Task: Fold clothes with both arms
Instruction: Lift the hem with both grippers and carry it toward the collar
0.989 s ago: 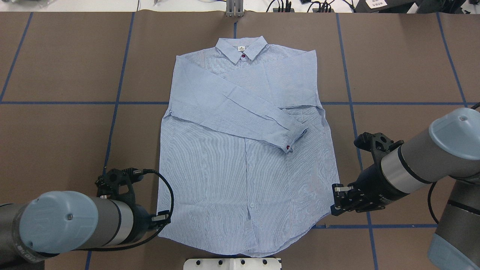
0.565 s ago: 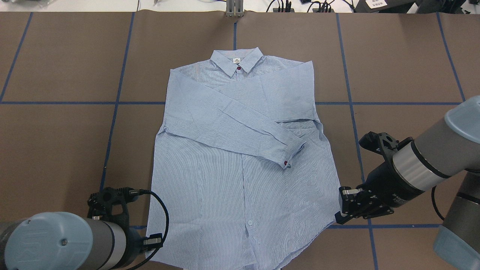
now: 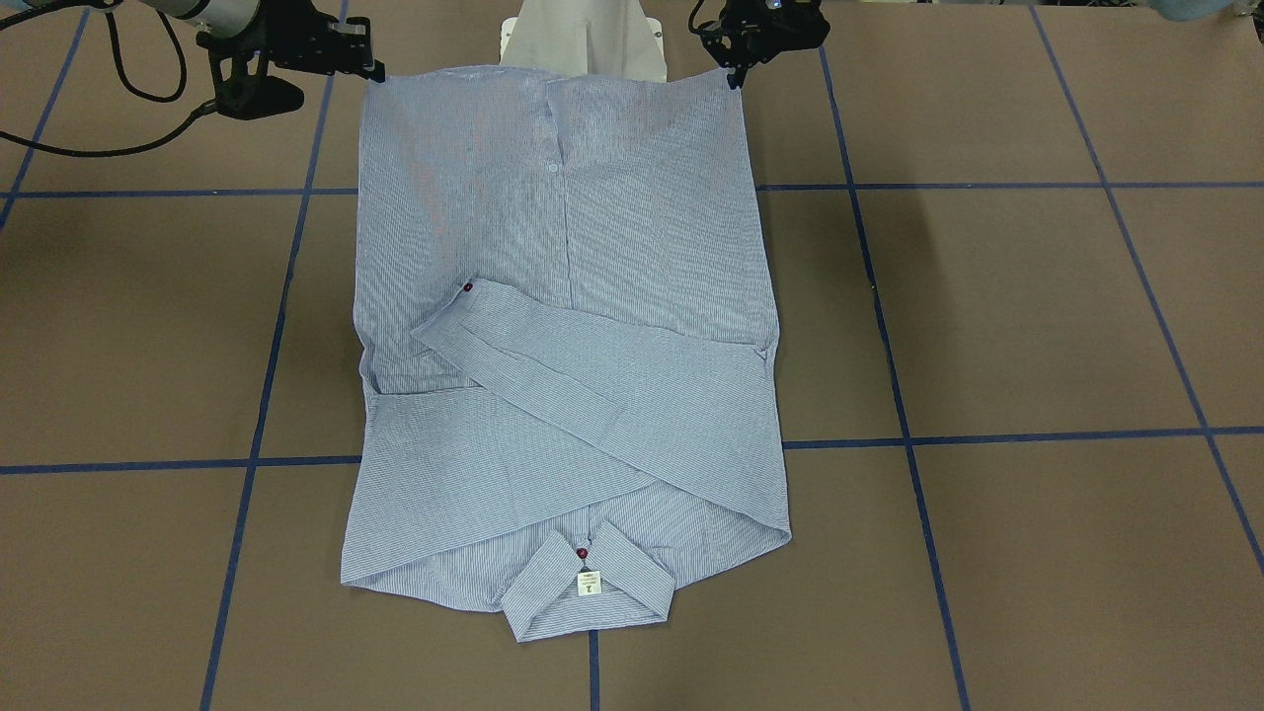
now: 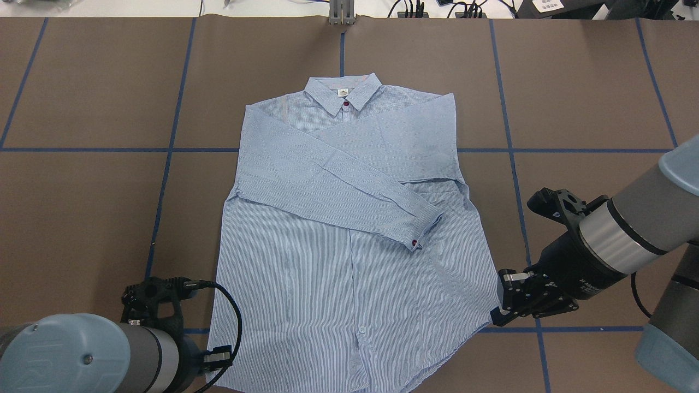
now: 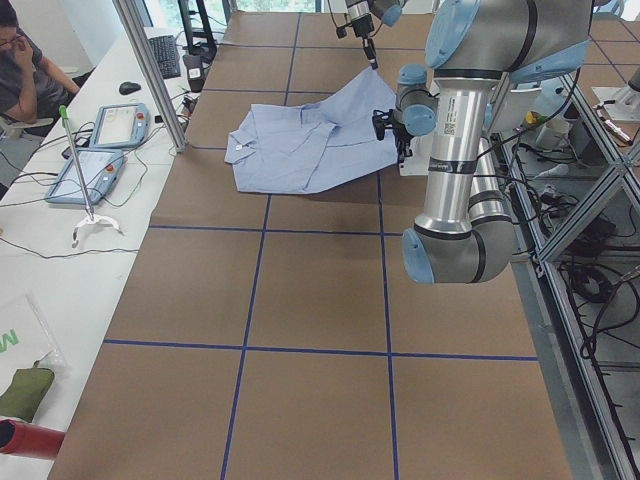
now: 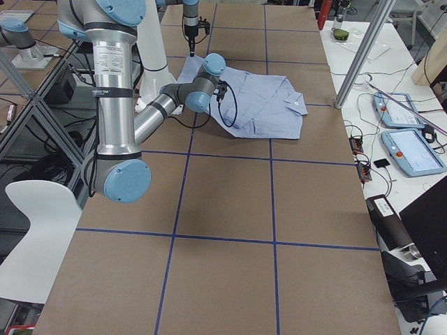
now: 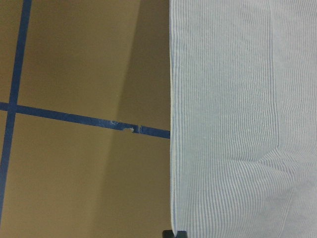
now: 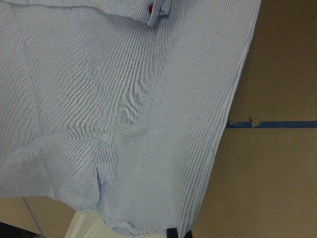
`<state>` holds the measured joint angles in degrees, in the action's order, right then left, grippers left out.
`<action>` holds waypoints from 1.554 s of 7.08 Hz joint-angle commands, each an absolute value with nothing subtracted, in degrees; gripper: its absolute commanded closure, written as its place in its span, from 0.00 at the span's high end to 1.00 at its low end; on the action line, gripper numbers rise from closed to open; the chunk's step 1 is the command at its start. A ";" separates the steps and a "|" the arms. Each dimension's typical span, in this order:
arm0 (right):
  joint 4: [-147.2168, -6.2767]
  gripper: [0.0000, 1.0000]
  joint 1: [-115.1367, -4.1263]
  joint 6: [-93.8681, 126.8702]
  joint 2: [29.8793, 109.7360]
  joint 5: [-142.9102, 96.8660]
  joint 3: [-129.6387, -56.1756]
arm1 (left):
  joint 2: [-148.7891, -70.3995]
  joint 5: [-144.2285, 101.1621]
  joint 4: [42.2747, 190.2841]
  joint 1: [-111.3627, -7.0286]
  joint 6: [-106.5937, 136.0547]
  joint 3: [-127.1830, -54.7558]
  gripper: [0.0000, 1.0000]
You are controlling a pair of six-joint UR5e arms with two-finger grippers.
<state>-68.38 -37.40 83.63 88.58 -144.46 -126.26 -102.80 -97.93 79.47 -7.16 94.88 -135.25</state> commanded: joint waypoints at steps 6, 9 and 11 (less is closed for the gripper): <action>-68.29 0.00 -39.73 82.44 88.16 -142.73 -123.22 | -104.15 -98.00 80.07 -11.77 90.88 -133.42 0.00; -68.29 0.00 -45.06 82.44 83.18 -142.03 -120.08 | -108.61 -100.35 80.07 -19.39 87.48 -133.07 0.00; -68.12 0.00 -49.55 82.44 75.54 -141.33 -112.63 | -111.78 -105.27 80.24 -29.22 79.85 -130.54 0.00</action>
